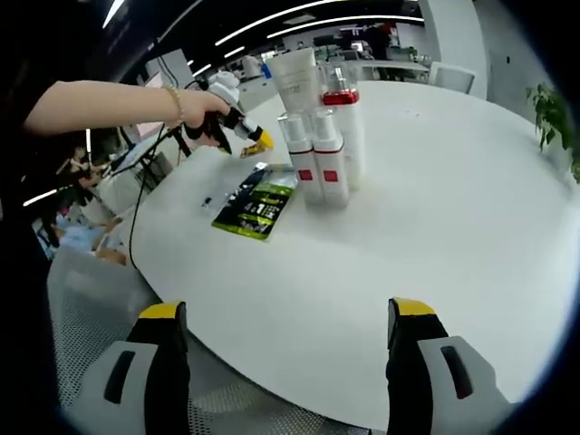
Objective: Arrange the skincare products in the storage area until every visible bottle or jar stands upright without overlapping.
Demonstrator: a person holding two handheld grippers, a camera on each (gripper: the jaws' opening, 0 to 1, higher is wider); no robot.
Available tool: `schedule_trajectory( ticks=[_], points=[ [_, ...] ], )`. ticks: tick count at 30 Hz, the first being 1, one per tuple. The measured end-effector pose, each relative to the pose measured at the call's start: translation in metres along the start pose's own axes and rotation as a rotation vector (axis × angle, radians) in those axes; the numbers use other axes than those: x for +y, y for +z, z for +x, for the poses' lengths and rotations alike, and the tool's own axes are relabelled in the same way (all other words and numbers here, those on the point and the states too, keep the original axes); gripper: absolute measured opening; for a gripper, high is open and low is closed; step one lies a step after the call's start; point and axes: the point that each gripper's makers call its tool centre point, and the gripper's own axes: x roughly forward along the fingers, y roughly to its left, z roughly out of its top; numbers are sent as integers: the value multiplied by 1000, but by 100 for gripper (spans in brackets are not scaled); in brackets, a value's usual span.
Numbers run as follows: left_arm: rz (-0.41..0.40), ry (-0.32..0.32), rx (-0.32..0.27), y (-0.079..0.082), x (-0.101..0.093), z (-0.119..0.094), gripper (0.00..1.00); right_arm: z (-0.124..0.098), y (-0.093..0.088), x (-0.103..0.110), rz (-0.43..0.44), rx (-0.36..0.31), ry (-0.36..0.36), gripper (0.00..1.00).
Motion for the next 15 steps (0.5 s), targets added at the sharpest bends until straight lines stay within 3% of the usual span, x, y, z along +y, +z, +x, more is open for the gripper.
schedule_trajectory(
  ticks=[9, 13, 15],
  points=[
    [28, 3, -33, 1, -1, -3, 75, -1, 2, 0, 13, -9, 2, 91],
    [29, 0, -48, 2, 3, -2, 71, 0, 1, 0, 9, -4, 0, 91],
    [39, -5, -55, 4, 4, -2, 64, 0, 1, -1, 7, -2, 0, 90]
  ],
)
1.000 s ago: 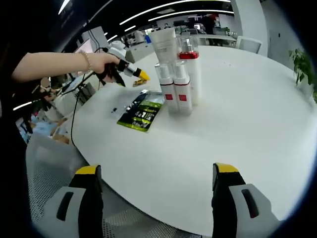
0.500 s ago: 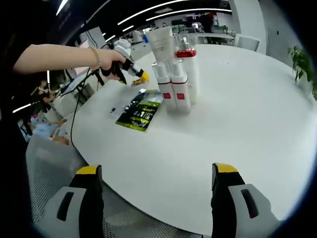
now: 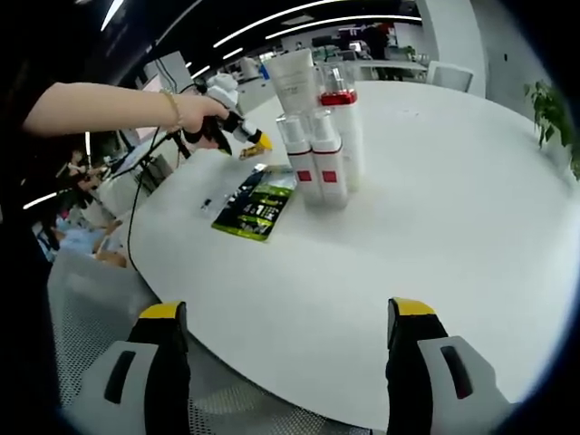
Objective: Arrange the skincare products in the storage area until every visible bottle or jar stands upright without overlapping.
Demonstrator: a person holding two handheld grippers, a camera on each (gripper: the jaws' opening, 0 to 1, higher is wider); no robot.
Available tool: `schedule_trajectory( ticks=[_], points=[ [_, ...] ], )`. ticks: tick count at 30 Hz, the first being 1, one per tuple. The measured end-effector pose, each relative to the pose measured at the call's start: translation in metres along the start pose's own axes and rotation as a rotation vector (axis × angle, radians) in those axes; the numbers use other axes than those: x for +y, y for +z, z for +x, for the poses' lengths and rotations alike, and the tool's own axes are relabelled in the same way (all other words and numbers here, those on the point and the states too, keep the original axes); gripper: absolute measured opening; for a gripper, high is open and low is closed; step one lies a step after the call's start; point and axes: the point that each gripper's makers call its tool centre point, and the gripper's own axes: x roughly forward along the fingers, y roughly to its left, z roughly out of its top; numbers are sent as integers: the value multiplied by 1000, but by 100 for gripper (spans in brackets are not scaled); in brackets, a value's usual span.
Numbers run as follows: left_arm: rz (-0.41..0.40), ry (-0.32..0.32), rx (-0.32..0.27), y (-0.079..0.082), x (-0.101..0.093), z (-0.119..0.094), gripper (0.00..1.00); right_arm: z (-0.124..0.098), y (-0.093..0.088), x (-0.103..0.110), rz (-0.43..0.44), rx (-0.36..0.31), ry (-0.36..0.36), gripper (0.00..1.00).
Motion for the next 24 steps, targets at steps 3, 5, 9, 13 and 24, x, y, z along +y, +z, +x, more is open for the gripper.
schedule_trajectory(
  ticks=[3, 5, 9, 13, 24],
  points=[
    [17, -8, -6, 1, 2, -1, 54, 1, -1, 1, -4, 6, 3, 90],
    [21, -12, -7, 2, 3, 0, 49, 1, -1, 1, -9, 9, 4, 90],
    [30, -25, -9, -2, 6, -3, 35, 1, 0, 2, -12, 5, 8, 90],
    [-1, -45, -25, -1, 7, -4, 34, 1, 0, 2, -17, 3, 7, 90],
    [-23, -50, -50, 2, 13, -16, 30, 1, 1, 3, -40, 4, 2, 90]
  ],
)
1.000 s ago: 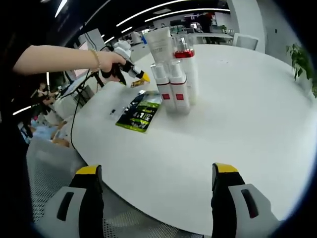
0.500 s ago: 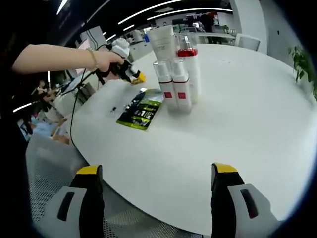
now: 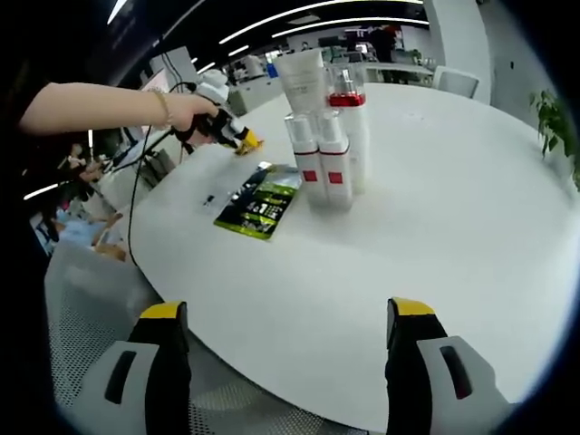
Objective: Arrange the skincare products in the storage area until every visible bottle or jar stands upright without overlapping.
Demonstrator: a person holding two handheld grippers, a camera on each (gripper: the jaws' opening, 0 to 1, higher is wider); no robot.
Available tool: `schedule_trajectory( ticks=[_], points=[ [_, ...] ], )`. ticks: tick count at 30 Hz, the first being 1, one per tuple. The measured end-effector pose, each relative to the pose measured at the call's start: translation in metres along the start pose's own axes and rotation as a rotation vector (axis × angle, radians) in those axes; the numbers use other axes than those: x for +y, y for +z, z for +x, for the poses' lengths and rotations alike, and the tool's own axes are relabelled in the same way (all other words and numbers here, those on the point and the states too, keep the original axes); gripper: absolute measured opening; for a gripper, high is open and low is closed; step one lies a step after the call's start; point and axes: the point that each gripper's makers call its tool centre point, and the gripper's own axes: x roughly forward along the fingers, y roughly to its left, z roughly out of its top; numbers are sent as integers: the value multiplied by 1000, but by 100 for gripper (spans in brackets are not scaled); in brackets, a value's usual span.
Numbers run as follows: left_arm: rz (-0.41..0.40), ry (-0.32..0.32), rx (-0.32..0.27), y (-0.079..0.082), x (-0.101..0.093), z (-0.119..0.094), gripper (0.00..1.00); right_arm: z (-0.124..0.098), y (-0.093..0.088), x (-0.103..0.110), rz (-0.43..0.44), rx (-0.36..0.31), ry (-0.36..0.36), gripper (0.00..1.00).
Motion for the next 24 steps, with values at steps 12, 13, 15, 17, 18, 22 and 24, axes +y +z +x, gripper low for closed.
schedule_trajectory(
  ticks=[12, 13, 15, 17, 18, 22, 24],
  points=[
    [-18, -80, -104, 10, -11, -17, 30, 0, 3, 1, -24, -8, 2, 90],
    [-17, -83, -106, 9, -12, -18, 30, 0, 3, 2, -27, -9, 3, 90],
    [-7, -93, -115, 6, -13, -23, 30, 0, 3, 2, -33, -10, 4, 90],
    [4, -99, -128, 3, -14, -29, 30, -1, 4, 4, -38, -14, 6, 90],
    [2, -102, -139, 0, -16, -35, 30, -1, 5, 4, -43, -16, 6, 90],
    [25, -133, -192, 2, -18, -43, 30, -1, 6, 5, -51, -21, 6, 89],
    [70, -131, -209, 0, -19, -49, 30, -2, 7, 6, -56, -25, 6, 89]
  ],
)
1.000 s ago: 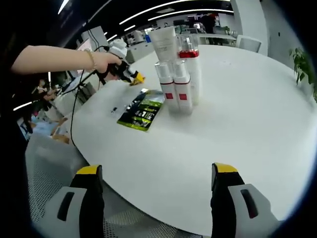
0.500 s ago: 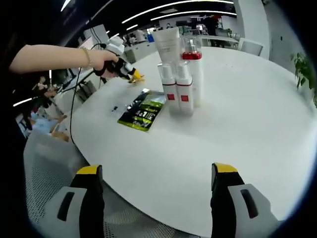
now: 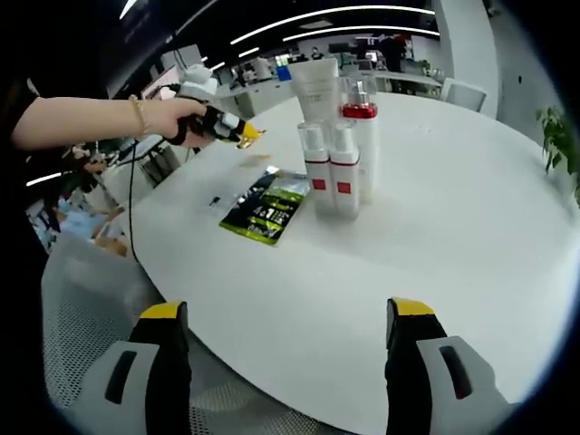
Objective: Arrange the skincare products in the storage area until every visible bottle or jar stands upright without overlapping.
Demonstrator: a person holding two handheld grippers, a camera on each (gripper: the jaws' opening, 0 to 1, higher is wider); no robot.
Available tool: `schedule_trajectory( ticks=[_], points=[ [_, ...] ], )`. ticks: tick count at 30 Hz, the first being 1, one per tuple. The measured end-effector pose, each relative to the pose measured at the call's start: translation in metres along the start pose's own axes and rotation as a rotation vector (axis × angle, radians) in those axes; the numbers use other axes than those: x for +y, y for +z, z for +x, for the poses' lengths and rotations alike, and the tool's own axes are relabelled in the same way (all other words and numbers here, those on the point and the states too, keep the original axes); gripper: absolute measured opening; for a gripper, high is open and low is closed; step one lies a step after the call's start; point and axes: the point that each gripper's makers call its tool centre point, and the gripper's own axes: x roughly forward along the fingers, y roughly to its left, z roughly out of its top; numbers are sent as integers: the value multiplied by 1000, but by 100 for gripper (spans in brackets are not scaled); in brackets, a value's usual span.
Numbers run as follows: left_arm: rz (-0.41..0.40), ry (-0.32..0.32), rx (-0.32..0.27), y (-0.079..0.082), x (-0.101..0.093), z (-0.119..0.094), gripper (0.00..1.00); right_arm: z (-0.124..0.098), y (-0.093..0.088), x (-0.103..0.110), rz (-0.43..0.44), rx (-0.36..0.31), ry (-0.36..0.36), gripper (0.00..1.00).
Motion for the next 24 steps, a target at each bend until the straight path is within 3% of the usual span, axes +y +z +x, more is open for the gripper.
schedule_trajectory(
  ticks=[19, 24],
  points=[
    [156, -74, -145, 9, -17, -50, 29, -2, 7, 2, -31, -30, -2, 88],
    [168, -101, -171, 11, -31, -65, 29, -3, 10, 3, -35, -40, 2, 87]
  ],
)
